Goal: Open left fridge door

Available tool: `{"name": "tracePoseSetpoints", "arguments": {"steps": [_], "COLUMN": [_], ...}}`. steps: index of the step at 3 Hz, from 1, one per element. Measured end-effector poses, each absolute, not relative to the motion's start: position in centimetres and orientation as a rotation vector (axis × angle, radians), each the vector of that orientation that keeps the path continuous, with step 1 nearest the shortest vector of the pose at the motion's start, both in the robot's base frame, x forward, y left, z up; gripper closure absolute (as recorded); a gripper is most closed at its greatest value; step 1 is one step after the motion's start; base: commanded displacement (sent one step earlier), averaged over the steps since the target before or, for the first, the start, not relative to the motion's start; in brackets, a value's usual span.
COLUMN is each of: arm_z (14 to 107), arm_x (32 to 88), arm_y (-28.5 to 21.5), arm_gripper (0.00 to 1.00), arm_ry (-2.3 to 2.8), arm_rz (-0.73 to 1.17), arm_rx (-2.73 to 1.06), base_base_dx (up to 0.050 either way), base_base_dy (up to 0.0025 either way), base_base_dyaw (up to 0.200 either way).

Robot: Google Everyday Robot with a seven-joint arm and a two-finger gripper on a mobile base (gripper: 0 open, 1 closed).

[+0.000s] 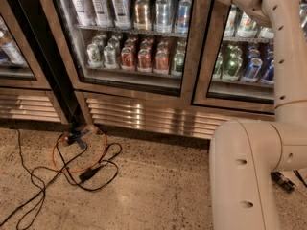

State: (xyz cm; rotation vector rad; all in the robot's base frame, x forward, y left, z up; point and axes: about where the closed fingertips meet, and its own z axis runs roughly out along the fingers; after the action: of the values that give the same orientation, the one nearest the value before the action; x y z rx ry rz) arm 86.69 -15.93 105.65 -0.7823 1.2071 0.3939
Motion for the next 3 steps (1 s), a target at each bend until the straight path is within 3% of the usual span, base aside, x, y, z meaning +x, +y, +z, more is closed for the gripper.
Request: {"name": "tracePoseSetpoints", "arguments": {"steps": [3], "arm_z": [105.92], "arm_x": [86.13], "arm_y": [-15.67], "arm_gripper": [1.0], "arm_ry": [1.208], "arm_rz": [0.416], "arm_rx": [-0.791], "base_base_dx": [0.0], "base_base_dy": [0.0], "base_base_dyaw": [0.0]}}
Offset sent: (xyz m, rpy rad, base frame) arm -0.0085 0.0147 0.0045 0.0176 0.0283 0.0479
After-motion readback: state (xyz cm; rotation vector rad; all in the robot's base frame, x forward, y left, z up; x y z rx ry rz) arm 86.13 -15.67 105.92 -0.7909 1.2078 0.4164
